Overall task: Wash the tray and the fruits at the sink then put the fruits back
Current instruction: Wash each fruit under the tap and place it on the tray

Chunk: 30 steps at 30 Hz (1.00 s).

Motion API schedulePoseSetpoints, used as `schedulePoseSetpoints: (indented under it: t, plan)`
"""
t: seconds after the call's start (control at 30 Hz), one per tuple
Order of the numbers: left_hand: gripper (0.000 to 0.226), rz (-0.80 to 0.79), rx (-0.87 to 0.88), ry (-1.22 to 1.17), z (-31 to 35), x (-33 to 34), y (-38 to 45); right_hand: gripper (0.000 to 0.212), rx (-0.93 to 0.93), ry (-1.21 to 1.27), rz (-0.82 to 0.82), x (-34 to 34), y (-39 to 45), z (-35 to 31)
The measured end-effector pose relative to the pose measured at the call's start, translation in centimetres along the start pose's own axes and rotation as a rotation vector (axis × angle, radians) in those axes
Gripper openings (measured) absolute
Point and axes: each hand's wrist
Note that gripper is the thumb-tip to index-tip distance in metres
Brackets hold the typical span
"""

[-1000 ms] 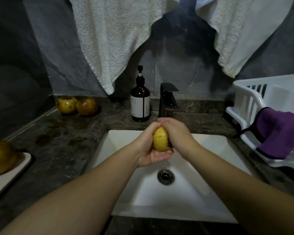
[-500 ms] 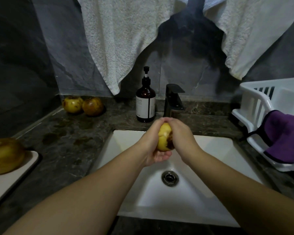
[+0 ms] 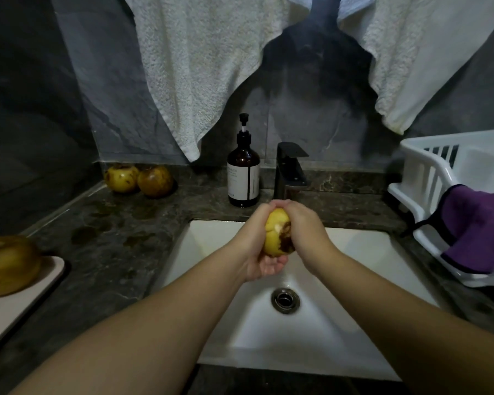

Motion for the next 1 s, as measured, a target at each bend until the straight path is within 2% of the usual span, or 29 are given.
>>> schedulePoseSetpoints:
  t: [0.1,0.23,0.37,0.47,0.6,0.73,0.87,0.93,1.0]
  plan:
    - [0.068,0.03,0.0,0.043,-0.4,0.3,0.2,0.027,-0.181,-0.136,-0.056,0.0,-0.2,0.3]
    - [0.07,0.017,0.075,0.034,-0.2,0.2,0.5,0.027,-0.007,0.009,-0.052,-0.4,0.1,-0.4]
    - [0.072,0.033,0.051,0.07,-0.3,0.3,0.3,0.024,-0.094,-0.082,-0.068,-0.2,0.0,-0.3]
    - [0.072,0.047,0.118,0.05,0.2,0.4,0.4,0.018,0.068,0.04,-0.035,-0.4,0.0,-0.8]
    - [0.07,0.079,0.105,0.091,-0.1,0.3,0.3,0.019,-0.128,-0.042,-0.037,-0.1,-0.1,-0.1]
    - [0.076,0.115,0.152,0.099,-0.1,0.5,0.4,0.023,-0.025,0.01,-0.041,-0.4,0.0,-0.2]
    - [0.071,0.063,0.047,0.108,-0.3,0.3,-0.2,0.024,-0.21,-0.14,-0.06,-0.5,-0.1,-0.1]
    - [0.071,0.037,0.034,0.064,0.0,0.5,-0.5,0.022,-0.114,-0.024,-0.079,-0.7,0.1,-0.6]
    - [0.068,0.075,0.034,0.022,0.4,0.5,-0.4,0.021,-0.007,0.056,-0.069,-0.6,0.1,-0.4]
Point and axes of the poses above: each hand's wrist, its own y-axis towards the middle knuckle, its own x-axis out of the palm, z = x × y, and after that the axes turned 12 degrees about z, right-handed
